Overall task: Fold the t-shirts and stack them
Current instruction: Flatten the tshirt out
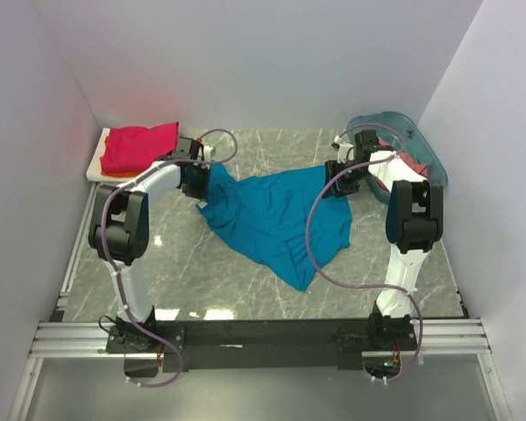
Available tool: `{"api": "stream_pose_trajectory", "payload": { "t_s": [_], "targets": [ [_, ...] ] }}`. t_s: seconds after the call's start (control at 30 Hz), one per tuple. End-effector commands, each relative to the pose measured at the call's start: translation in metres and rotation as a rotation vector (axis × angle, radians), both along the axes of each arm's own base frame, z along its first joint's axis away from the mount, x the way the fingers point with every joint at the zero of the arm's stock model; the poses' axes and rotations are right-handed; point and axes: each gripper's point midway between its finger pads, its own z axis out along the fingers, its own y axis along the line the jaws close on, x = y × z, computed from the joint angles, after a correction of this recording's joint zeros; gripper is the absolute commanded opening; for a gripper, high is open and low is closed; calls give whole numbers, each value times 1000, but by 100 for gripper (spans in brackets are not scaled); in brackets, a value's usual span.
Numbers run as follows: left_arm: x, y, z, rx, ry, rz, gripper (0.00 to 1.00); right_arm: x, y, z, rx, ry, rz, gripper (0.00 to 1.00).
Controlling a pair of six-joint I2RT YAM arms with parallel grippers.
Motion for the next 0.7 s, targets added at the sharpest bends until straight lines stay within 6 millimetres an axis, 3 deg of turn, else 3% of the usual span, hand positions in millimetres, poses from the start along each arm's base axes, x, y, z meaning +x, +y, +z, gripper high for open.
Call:
{"api": "stream_pose_trajectory", "payload": {
  "t_s": [0.0,0.13,0.27,0.37,0.53,0.67],
  "targets": [
    [1,-5,15,-37,-30,-16,1,5,0,13,-3,-58,15,62],
    [-10,-5,37,-87,-68,65,0,4,0,11,-1,-56,16,62],
    [-41,0,70,-157,-129,133,0,5,0,18,-1,-74,16,61],
    [-61,3,80,-194,-159,173,0,5,0,22,-6,-89,15,61],
    [-101,0,82,-268,-118,185,0,1,1,27,2,-97,26,61],
    [-148,-13,75,-402,-65,165,0,-11,3,38,9,-126,74,61]
  ]
}}
